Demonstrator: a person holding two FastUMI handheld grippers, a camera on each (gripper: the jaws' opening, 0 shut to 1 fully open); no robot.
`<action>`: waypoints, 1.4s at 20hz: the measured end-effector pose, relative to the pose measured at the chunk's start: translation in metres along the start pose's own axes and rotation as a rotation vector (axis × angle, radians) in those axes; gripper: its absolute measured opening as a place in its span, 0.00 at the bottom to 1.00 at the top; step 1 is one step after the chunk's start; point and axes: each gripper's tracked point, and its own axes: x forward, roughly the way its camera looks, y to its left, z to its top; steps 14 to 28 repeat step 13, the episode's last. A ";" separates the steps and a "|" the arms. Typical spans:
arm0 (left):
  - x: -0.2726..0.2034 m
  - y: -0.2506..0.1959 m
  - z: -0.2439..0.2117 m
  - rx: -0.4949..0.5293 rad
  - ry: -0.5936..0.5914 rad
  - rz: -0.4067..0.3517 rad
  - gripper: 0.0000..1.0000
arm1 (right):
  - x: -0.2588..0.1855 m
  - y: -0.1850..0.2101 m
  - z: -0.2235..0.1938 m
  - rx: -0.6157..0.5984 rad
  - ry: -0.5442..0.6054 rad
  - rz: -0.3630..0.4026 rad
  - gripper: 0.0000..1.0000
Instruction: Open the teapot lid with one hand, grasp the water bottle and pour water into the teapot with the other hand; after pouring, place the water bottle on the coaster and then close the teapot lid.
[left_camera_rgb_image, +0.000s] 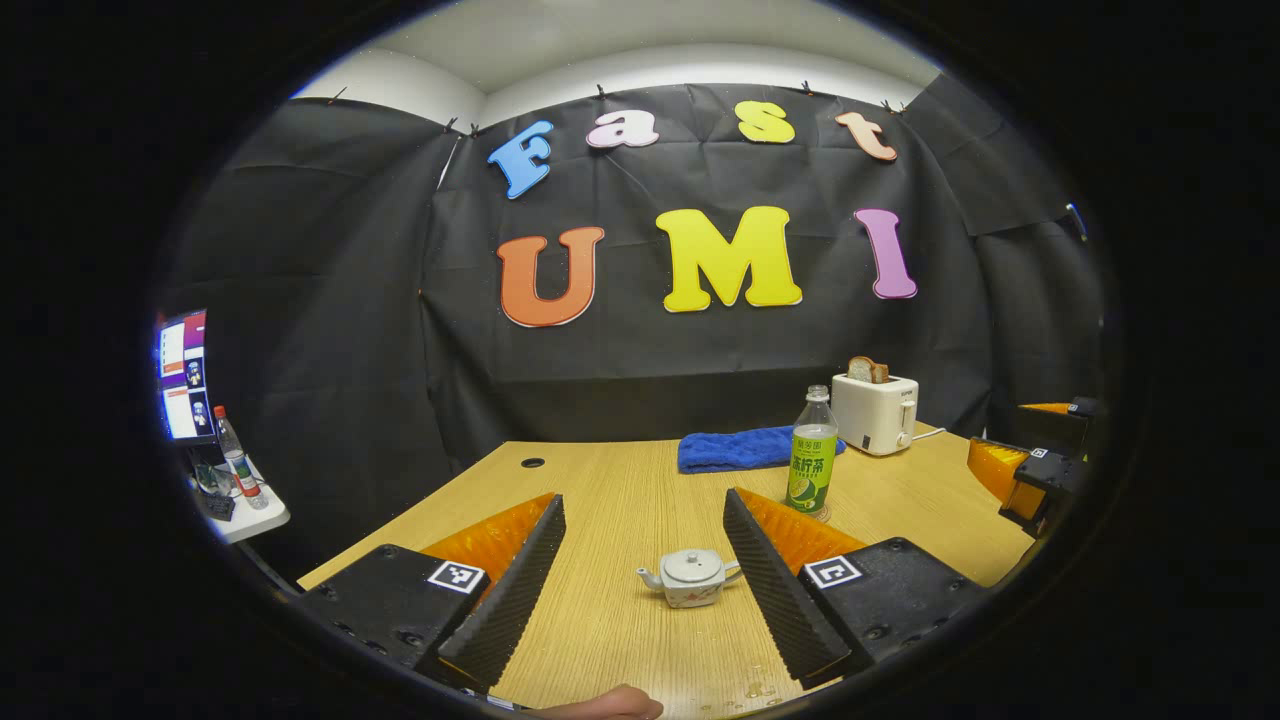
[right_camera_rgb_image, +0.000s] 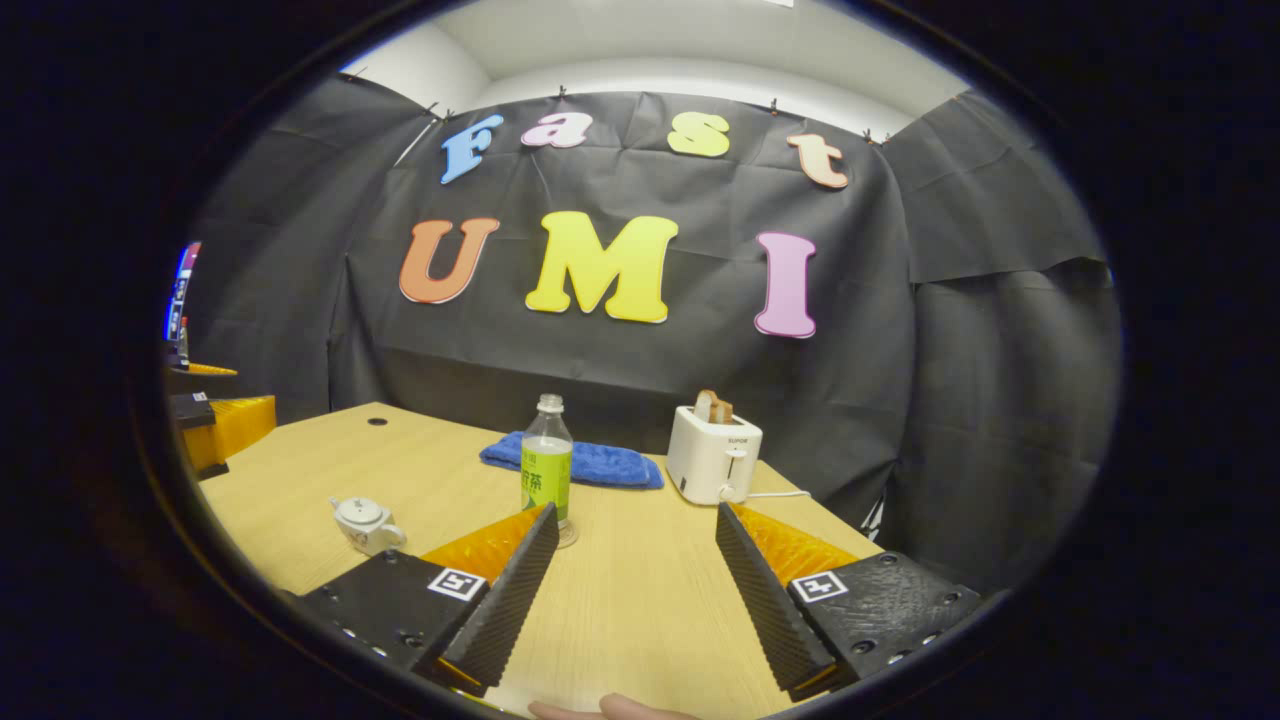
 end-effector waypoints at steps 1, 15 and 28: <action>0.000 0.000 -0.001 0.003 0.003 0.000 1.00 | 0.000 -0.002 0.000 0.001 -0.003 -0.004 0.95; 0.004 0.001 -0.008 0.044 0.014 0.020 1.00 | 0.002 -0.008 0.001 0.016 0.002 -0.012 0.95; 0.004 0.001 -0.008 0.044 0.014 0.020 1.00 | 0.002 -0.008 0.001 0.016 0.002 -0.012 0.95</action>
